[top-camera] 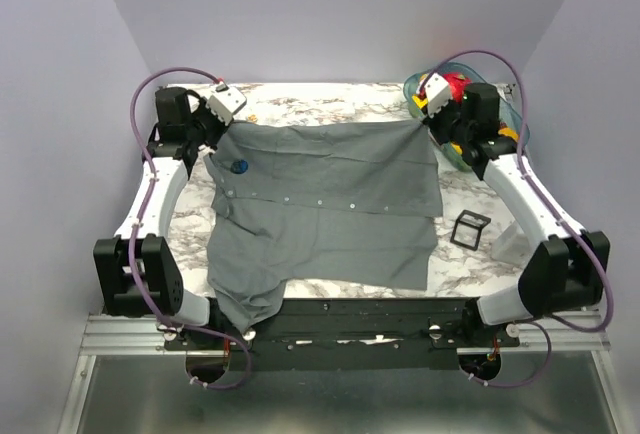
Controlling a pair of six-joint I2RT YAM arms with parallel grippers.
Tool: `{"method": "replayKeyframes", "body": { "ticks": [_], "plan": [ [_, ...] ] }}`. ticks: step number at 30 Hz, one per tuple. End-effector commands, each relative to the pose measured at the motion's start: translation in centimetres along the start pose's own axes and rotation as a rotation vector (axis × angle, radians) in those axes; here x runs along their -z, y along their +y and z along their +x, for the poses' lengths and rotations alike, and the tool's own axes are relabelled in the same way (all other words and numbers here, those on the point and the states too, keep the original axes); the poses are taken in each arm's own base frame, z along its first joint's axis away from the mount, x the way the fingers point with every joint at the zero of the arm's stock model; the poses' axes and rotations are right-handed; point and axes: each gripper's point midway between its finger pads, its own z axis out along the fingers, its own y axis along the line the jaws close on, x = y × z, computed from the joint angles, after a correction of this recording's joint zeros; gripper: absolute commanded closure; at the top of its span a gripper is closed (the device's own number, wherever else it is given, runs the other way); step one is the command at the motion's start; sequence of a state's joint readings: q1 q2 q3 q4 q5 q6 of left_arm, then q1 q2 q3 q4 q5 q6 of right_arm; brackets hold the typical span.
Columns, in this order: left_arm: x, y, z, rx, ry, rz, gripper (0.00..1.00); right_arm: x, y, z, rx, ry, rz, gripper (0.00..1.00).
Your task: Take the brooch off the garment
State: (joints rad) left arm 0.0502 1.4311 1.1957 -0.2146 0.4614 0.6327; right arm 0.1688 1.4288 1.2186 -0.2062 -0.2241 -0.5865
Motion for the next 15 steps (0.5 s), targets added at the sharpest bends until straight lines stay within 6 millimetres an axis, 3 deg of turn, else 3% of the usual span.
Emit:
{"method": "replayKeyframes", "body": {
  "ticks": [1, 2, 4, 8, 9, 11, 15],
  "plan": [
    [-2.2, -0.4, 3.5, 0.008, 0.097, 0.030, 1.00, -2.7, -1.3, 1.3, 0.030, 0.032, 0.043, 0.99],
    [-2.7, -0.5, 4.0, 0.028, 0.113, 0.036, 0.99, -3.7, -1.1, 2.7, 0.023, 0.076, 0.039, 0.99],
    [-4.2, -0.9, 5.2, 0.107, 0.153, 0.065, 0.95, -4.6, -1.1, 3.3, 0.018, 0.102, 0.032, 0.99],
    [-5.7, -2.9, 7.7, 0.226, 0.263, 0.156, 0.89, -6.0, 2.2, 7.7, -0.015, 0.244, -0.086, 0.97],
    [-5.7, -3.2, 8.1, 0.239, 0.284, 0.160, 0.77, -6.4, 2.9, 8.6, -0.021, 0.274, -0.105, 0.91],
    [-5.9, -3.3, 8.3, 0.261, 0.293, 0.147, 0.67, -6.3, 3.5, 9.4, -0.053, 0.302, -0.124, 0.70],
    [-5.4, -3.0, 5.9, 0.267, 0.239, 0.139, 0.51, -6.0, 4.2, 8.2, -0.054, 0.276, -0.183, 0.58]
  ]
}}
